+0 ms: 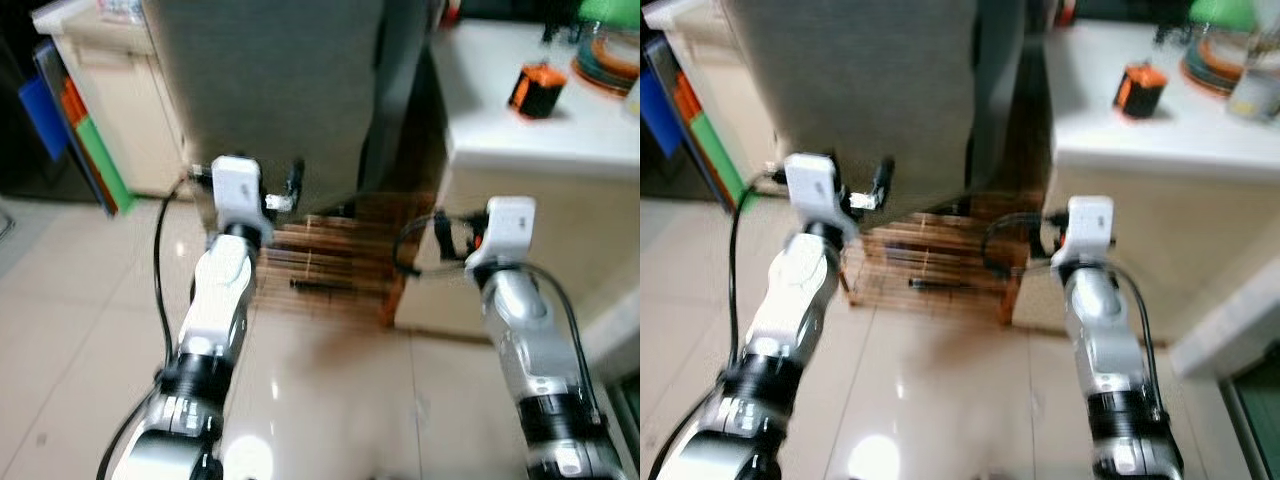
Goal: Restocking fridge
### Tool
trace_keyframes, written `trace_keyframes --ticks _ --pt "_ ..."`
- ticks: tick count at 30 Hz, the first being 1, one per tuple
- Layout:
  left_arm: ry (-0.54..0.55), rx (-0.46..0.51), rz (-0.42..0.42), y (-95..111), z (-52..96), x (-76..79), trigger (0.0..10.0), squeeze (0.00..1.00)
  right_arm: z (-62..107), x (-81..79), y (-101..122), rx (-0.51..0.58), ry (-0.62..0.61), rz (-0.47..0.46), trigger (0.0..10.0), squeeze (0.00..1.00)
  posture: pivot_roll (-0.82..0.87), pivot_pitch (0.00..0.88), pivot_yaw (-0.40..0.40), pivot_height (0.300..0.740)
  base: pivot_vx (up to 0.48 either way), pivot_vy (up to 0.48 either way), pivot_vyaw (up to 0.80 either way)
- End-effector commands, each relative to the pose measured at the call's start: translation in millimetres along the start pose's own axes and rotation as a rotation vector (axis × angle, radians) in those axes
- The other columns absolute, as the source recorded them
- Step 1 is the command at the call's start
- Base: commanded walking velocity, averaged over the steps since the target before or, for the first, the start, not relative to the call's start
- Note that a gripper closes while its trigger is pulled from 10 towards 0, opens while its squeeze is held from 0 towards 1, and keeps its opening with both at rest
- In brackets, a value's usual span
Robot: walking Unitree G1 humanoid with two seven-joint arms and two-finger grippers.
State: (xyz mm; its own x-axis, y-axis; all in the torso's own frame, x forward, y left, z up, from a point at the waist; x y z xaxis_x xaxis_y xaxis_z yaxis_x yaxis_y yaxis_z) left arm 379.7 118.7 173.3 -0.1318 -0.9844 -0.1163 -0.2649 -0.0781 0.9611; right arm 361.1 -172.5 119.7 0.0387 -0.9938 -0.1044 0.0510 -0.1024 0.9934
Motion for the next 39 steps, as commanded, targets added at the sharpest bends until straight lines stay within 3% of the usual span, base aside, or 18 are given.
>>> trace_keyframes --ticks 1,11,17,26,39 --pt "-0.002 -0.002 0.014 2 -0.1 1.5 10.0 0.0 0.1 -2.4 2 0.014 0.009 0.01 10.0 0.0 -0.12 0.0 0.023 0.74 0.469 0.0 0.68" --pt "-0.025 -0.007 0.032 6 -5.8 4.7 10.0 0.0 -2.4 -5.7 8 0.042 0.017 0.005 10.0 0.0 -0.12 0.0 0.026 0.74 0.469 0.0 0.12" --pt "-0.021 -0.012 0.047 8 -12.2 -3.2 10.0 0.0 -2.2 -9.1 10 0.056 0.026 0.002 10.0 0.0 -0.13 0.0 0.034 0.74 0.469 0.0 0.0" --pt "-0.001 -0.016 0.067 6 -9.5 -4.7 10.0 0.0 -0.8 -2.7 9 0.056 0.007 -0.023 10.0 0.0 -0.14 0.0 0.036 0.74 0.45 0.0 0.0" --pt "-0.006 -0.058 0.049 -3 -7.3 -4.7 10.0 0.0 2.0 -5.4 8 0.051 0.023 -0.016 10.0 0.0 -0.13 0.0 0.032 0.74 0.328 0.0 0.0"
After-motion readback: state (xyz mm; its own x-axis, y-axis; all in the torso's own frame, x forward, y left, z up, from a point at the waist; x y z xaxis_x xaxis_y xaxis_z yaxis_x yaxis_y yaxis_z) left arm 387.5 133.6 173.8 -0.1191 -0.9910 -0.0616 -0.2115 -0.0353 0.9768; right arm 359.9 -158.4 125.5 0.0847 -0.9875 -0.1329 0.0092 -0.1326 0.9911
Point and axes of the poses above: a point about 5 cm out from each wrist's last joint towards the gripper, its own z axis pointing back from the gripper into the wrist, its own y axis along the axis of the wrist's last joint, x = y × z, the point moved 4 cm from there along -z, pointing out of the wrist towards the gripper, and after that the axes turned 6 degrees about -z, right-handed, at the moved point
